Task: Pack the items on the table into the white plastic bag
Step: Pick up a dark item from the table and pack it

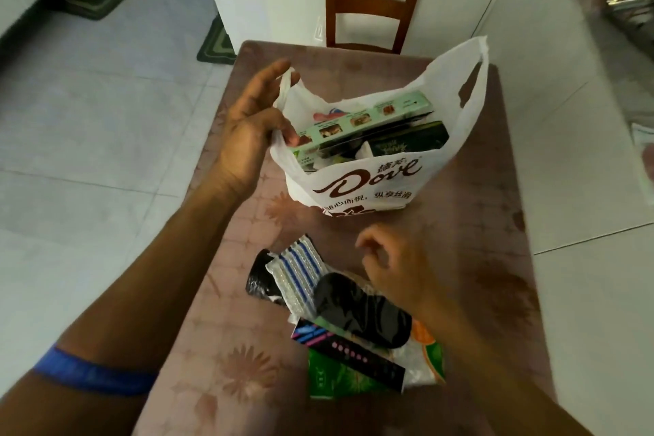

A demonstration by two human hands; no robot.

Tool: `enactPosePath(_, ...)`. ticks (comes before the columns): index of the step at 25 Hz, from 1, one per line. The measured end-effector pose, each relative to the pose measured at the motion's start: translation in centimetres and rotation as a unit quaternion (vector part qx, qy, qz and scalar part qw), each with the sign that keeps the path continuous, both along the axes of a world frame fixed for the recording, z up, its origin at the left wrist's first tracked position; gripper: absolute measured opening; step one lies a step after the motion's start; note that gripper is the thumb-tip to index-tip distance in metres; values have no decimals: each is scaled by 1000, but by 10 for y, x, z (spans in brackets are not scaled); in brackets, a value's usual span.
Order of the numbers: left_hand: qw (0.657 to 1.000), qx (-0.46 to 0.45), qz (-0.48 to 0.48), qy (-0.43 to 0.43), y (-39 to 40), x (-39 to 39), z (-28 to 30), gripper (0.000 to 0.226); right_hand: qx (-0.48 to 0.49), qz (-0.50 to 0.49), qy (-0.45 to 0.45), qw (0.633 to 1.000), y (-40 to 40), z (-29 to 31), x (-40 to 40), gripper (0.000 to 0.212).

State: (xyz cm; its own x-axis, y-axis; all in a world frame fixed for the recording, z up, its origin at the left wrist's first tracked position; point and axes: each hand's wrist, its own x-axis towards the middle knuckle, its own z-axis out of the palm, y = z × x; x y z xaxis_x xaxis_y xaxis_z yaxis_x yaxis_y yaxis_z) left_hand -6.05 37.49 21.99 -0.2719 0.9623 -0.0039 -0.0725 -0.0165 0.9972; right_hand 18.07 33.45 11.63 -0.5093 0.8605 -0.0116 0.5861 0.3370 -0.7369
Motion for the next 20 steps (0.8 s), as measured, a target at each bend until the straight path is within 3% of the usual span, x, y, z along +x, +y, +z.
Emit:
enactPosePath(2, 1000, 0, 2, -1, 0, 0, -2, 73, -162, 130, -221, 953, -27, -53, 12, 73)
enactPosePath(3, 1000, -1, 1, 3, 1, 0, -2, 72, -176, 162, -300, 924, -33, -73, 17, 94)
enactPosePath(5, 1000, -2, -4, 11, 0, 2, -2, 71, -137, 160, -338, 917, -38, -88, 20, 100)
enactPosePath(8, 1000, 1, -4, 6, -1, 2, -4, 71, -107, 81, -209, 969, -31, -73, 18, 52)
enactPosePath(11, 1000, 6, -1, -15, 0, 1, -2, 74, -119, -20, -23, 992, 1, -6, 16, 9)
enactPosePath(13, 999, 9, -6, -36, 0, 2, 0, 74, -113, -68, 128, 983, 26, 59, 16, 22)
enactPosePath(16, 999, 14, -6, -45, -1, 0, 3, 75, -29, -122, 343, 931, 68, 134, 16, 35)
enactPosePath(18, 999, 13, -10, -45, -1, -3, 5, 78, 17, -138, 354, 925, 101, 152, 6, 28)
enactPosePath(20, 999, 11, -7, -48, -2, -6, 8, 78, 94, -119, 177, 973, 135, 150, -4, 26)
